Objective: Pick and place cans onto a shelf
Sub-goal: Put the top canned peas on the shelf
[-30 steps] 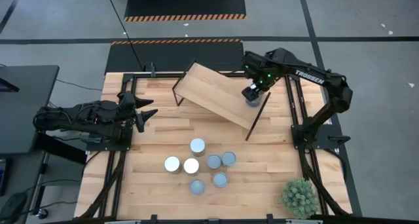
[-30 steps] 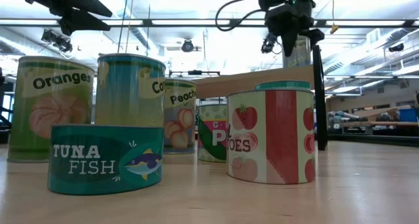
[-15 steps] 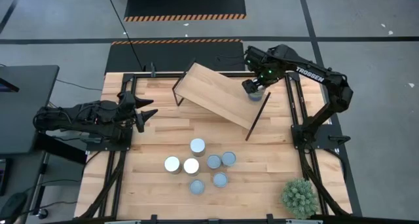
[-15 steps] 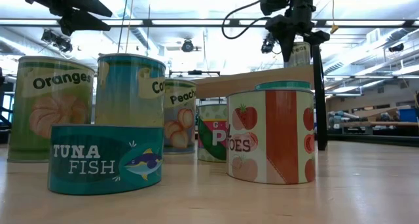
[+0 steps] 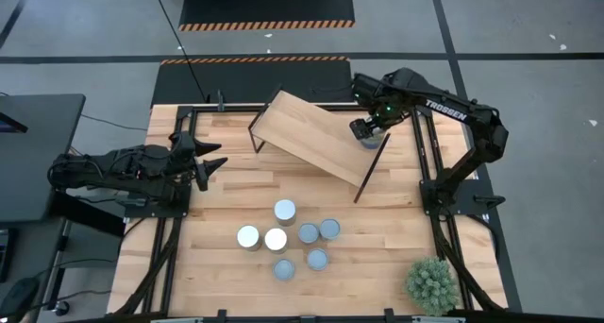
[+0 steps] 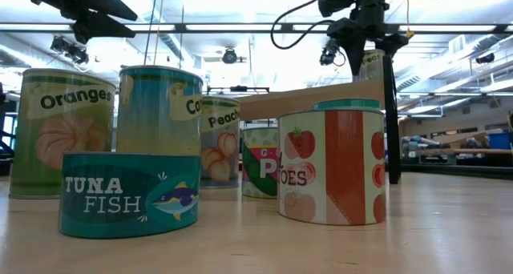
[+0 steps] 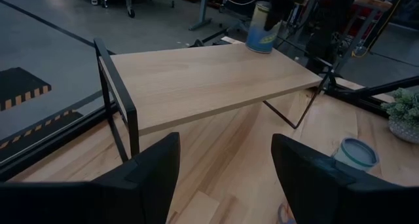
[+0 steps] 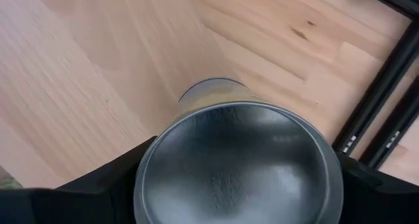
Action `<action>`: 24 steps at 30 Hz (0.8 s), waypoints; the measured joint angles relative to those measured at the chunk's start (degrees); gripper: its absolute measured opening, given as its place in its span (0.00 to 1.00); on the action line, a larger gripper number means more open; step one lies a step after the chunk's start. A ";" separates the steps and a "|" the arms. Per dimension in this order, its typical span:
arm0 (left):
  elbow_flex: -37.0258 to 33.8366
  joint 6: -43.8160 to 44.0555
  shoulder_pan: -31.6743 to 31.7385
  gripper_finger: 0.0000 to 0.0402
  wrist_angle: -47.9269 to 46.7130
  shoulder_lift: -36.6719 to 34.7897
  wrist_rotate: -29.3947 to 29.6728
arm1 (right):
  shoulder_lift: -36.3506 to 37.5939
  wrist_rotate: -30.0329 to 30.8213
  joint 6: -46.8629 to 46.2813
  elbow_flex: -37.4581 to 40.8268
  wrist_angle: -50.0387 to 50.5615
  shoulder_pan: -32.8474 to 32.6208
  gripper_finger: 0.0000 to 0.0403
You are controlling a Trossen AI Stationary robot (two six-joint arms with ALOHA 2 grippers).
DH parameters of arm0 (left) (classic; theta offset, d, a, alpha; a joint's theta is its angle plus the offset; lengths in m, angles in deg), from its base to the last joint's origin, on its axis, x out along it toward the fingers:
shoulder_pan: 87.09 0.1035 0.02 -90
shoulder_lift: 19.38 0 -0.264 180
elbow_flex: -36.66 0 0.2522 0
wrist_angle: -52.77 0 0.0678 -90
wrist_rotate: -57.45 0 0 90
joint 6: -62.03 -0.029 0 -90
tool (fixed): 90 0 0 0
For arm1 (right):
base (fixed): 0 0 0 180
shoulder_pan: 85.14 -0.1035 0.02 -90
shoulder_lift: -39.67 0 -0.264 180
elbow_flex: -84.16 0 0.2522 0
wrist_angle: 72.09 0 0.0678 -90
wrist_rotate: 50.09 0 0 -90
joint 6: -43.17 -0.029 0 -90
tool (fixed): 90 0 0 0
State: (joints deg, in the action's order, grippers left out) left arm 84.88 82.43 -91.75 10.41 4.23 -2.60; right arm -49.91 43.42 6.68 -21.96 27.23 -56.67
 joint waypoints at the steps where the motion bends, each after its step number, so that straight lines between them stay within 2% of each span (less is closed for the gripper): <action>1: 0.00 -0.02 -0.01 0.61 0.00 0.01 0.00 | 0.00 0.18 -0.02 0.00 -0.03 -0.20 0.80; 9: 0.00 0.00 -0.02 0.61 0.00 0.01 -0.02 | 0.00 -0.03 0.06 -0.02 0.64 -0.70 0.81; 18: 0.00 0.00 -0.02 0.61 0.00 0.01 -0.02 | -0.02 -0.91 0.17 -0.02 0.84 -0.70 0.94; 24: 0.00 0.00 -0.02 0.61 0.00 -0.01 -0.02 | -0.02 -0.91 0.73 -0.02 0.81 -0.70 0.96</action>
State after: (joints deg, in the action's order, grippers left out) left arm 84.88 82.44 -91.78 10.41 4.22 -2.62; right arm -49.93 42.50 7.41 -21.98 28.04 -57.38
